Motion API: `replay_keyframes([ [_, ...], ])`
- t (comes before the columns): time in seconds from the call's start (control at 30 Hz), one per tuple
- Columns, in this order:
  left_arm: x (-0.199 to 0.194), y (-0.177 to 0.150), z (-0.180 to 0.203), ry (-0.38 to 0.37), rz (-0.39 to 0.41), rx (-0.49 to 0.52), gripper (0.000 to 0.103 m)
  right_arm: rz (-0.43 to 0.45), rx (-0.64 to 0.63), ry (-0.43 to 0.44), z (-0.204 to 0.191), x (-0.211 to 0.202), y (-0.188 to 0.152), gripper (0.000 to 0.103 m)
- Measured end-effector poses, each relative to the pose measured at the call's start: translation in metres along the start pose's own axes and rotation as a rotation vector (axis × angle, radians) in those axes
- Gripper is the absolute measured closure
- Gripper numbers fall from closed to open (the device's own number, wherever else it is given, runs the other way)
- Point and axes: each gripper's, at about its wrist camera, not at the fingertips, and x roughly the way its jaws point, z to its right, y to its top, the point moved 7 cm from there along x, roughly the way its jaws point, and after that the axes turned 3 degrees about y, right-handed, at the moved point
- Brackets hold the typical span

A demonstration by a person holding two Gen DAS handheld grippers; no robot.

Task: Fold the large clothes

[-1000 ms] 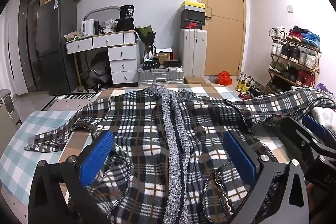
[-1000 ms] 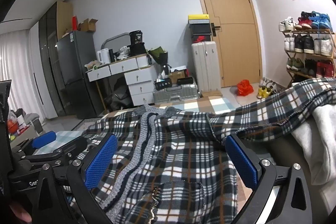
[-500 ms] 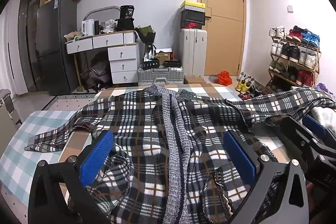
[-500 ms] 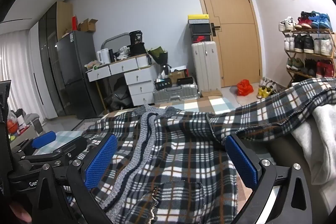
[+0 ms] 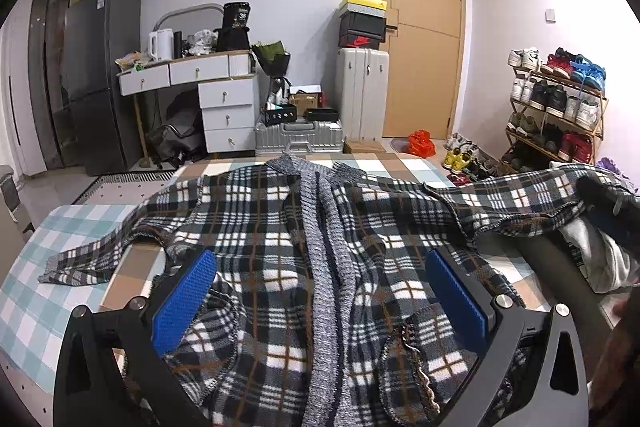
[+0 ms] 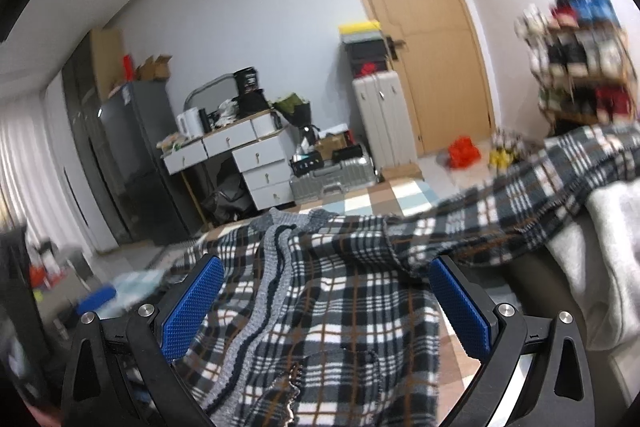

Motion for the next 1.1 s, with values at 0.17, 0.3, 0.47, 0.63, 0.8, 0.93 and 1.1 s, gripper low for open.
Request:
replay_keyframes([
  [0.17, -0.004, -0.002, 0.009, -0.035, -0.004, 0.014, 0.001, -0.024, 0.205, -0.037, 0.080, -0.022, 0.029, 0.000],
  [0.3, -0.003, -0.002, 0.015, -0.052, -0.012, 0.016, 0.001, 0.043, 0.332, -0.173, 0.163, -0.058, 0.064, 0.000],
  [0.47, 0.001, -0.004, 0.020, -0.061, -0.025, 0.027, 0.001, 0.009, 0.518, -0.239, 0.243, -0.071, 0.077, 0.000],
  [0.63, 0.003, -0.006, 0.023, -0.064, -0.036, 0.037, 0.001, -0.028, 0.700, -0.223, 0.288, -0.070, 0.070, 0.000],
  [0.8, 0.003, -0.006, 0.024, -0.065, -0.036, 0.036, 0.001, -0.117, 0.726, -0.270, 0.307, -0.061, 0.064, 0.000],
  [0.93, 0.005, -0.008, 0.026, -0.065, -0.040, 0.047, 0.001, -0.151, 0.682, -0.363, 0.319, -0.051, 0.072, 0.000],
  [1.1, 0.005, -0.009, 0.026, -0.066, -0.038, 0.051, 0.001, -0.202, 0.588, -0.498, 0.329, -0.041, 0.075, 0.027],
])
